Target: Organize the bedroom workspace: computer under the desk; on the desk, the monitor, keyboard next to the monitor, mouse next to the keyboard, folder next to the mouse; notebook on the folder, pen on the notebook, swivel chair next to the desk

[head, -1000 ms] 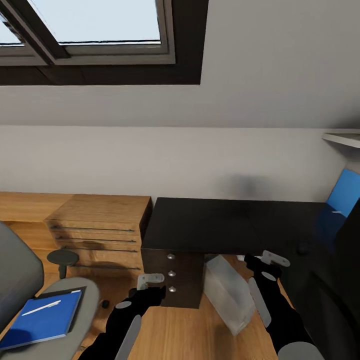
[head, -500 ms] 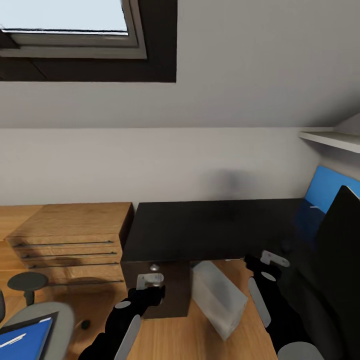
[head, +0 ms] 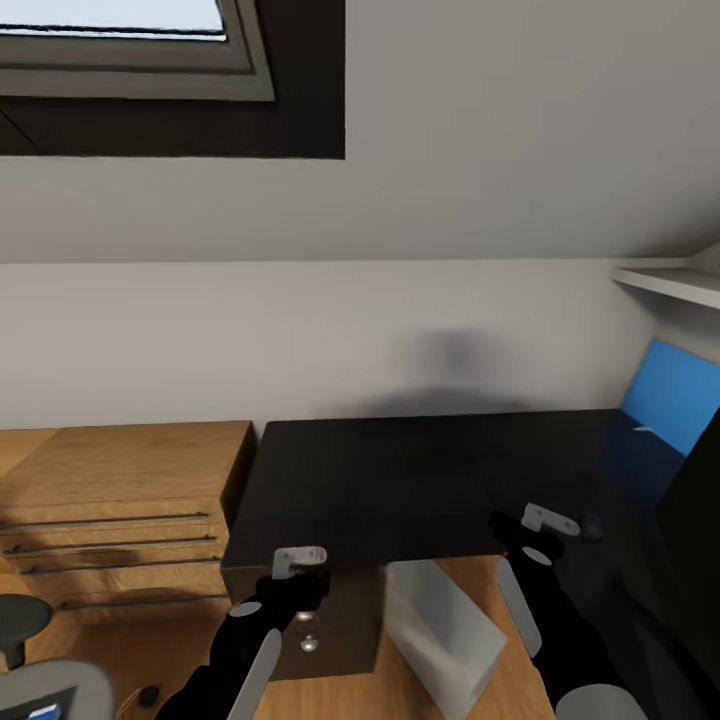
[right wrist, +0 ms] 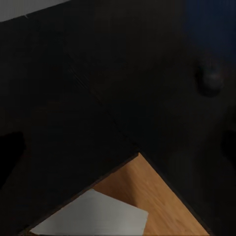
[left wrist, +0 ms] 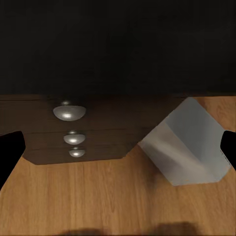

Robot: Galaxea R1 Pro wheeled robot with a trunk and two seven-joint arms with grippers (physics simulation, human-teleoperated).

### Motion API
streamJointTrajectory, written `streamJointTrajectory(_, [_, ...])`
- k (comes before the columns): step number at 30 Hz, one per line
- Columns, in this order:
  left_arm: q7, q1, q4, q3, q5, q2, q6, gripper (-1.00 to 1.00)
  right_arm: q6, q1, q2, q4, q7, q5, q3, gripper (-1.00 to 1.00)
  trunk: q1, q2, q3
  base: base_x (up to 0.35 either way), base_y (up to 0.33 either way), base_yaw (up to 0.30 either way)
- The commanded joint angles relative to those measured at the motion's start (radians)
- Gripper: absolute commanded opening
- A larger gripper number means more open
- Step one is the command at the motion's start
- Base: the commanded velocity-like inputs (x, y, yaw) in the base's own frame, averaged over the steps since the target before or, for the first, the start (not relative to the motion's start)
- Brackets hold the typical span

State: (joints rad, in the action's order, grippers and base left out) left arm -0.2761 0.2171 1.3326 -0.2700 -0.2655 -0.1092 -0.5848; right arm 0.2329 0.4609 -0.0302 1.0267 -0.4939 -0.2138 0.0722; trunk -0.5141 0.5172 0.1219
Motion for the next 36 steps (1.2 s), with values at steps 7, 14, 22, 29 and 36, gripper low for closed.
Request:
streamJointTrajectory(7, [-0.009, 0.001, 0.004, 0.0, -0.011, 0.0, -0.004, 1.0, -0.004, 0.001, 0.002, -0.01, -0.003, -0.006, 0.0, 1.0, -0.001, 0.002, 0.002, 0.321, 0.0, -0.234])
streamJointTrajectory(14, [-0.008, 0.001, 0.006, 0.0, -0.011, 0.0, -0.004, 1.0, -0.006, 0.001, 0.004, -0.013, -0.003, -0.006, 0.0, 1.0, -0.001, 0.002, 0.002, 0.249, 0.0, -0.266])
streamJointTrajectory(22, [-0.008, 0.001, 0.009, 0.0, -0.011, 0.0, -0.006, 1.0, -0.044, 0.001, 0.002, -0.046, -0.003, -0.004, -0.009, 1.0, -0.001, 0.002, 0.002, 0.027, 0.0, -0.232])
streamJointTrajectory(29, [-0.008, 0.001, 0.01, 0.0, -0.011, 0.0, -0.006, 1.0, -0.049, 0.001, 0.0, -0.048, -0.004, -0.005, -0.066, 1.0, -0.001, 0.002, 0.002, 0.0, 0.0, -0.023])
streamJointTrajectory(36, [-0.008, 0.001, 0.01, -0.001, -0.011, 0.0, -0.005, 1.0, -0.049, 0.001, 0.002, -0.051, -0.003, -0.004, -0.07, 1.0, -0.001, 0.002, 0.002, 0.112, 0.0, -0.001])
